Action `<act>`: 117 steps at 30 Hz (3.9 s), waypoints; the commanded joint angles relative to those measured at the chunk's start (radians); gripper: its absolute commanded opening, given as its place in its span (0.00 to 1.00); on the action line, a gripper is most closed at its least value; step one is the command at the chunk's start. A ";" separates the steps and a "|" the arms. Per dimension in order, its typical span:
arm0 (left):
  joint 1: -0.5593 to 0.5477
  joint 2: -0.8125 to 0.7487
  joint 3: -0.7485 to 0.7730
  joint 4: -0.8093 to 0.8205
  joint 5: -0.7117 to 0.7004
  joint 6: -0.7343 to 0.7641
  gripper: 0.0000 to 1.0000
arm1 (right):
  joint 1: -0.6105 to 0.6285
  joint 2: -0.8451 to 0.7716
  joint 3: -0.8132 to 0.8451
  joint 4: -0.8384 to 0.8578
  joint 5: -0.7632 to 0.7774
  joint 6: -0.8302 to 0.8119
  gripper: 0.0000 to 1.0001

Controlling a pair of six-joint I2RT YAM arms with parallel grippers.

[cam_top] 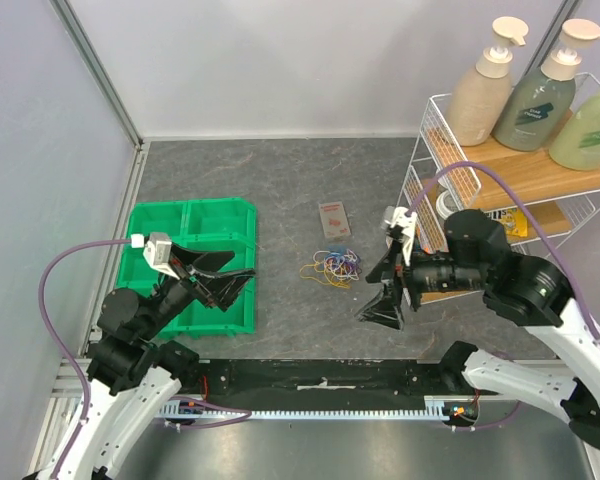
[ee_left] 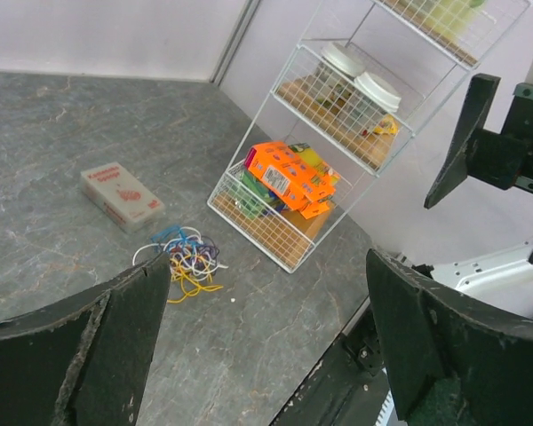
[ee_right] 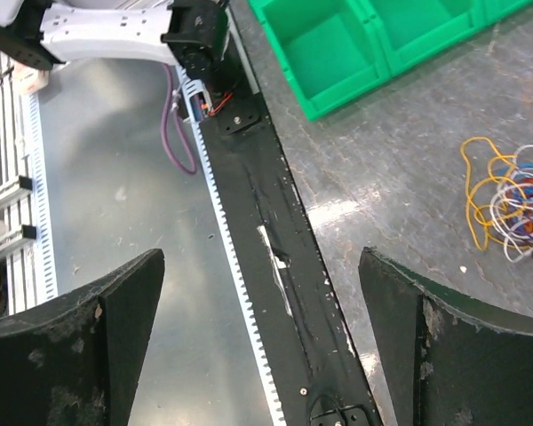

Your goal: Untangle the cables

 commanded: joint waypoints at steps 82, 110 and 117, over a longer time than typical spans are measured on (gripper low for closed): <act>-0.280 0.819 -0.126 0.379 0.137 -0.150 0.02 | 0.393 0.355 -0.418 0.564 1.125 0.244 0.24; -0.280 0.828 -0.010 0.484 0.218 -0.032 0.57 | 0.295 0.178 -0.560 0.639 0.788 0.023 0.00; -0.279 0.780 -0.073 0.733 0.109 0.115 0.58 | 0.295 0.127 -0.474 0.559 0.670 -0.013 0.00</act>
